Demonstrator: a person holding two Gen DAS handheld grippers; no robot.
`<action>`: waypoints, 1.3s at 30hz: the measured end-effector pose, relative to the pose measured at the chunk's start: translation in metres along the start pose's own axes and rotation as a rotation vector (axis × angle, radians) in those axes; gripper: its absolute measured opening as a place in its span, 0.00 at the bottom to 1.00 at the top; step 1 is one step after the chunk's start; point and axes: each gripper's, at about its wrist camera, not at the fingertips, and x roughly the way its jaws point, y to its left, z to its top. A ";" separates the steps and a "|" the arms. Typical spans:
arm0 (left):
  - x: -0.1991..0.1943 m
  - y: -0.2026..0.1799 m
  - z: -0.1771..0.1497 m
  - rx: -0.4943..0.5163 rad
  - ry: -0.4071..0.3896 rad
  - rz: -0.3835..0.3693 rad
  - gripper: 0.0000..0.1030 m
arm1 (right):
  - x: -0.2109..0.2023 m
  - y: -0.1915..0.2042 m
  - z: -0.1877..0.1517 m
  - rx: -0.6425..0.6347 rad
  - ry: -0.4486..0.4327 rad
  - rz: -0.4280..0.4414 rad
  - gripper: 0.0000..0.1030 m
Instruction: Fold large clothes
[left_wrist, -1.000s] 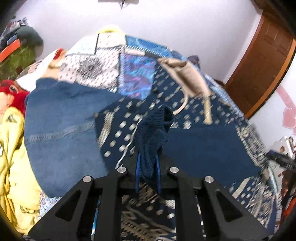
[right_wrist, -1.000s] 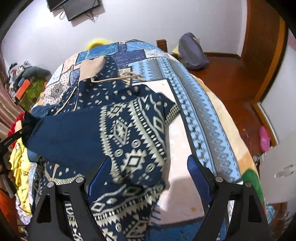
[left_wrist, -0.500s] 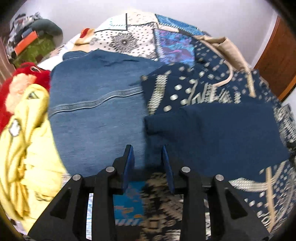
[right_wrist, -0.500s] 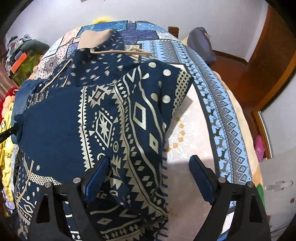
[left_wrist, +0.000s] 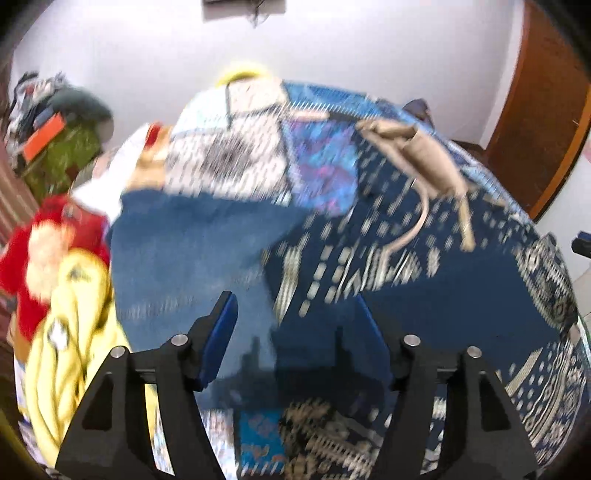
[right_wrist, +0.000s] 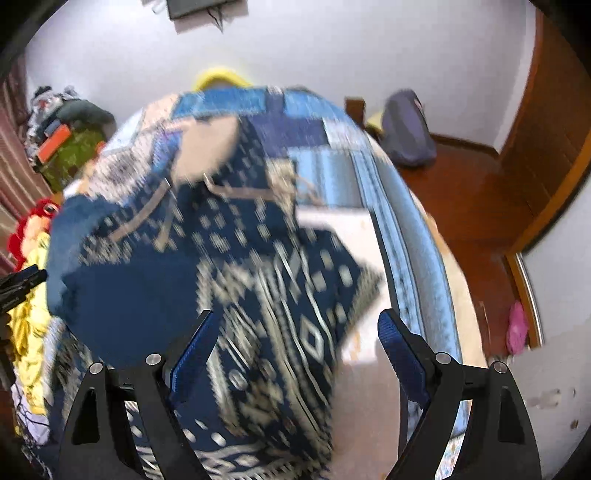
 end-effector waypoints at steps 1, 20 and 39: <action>0.000 -0.005 0.010 0.014 -0.009 -0.006 0.64 | -0.001 0.004 0.009 -0.007 -0.012 0.007 0.84; 0.160 -0.075 0.140 -0.024 0.097 -0.128 0.64 | 0.173 0.044 0.150 0.088 0.125 0.115 0.84; 0.194 -0.079 0.134 -0.136 0.095 -0.217 0.11 | 0.216 0.043 0.165 0.102 0.076 0.083 0.07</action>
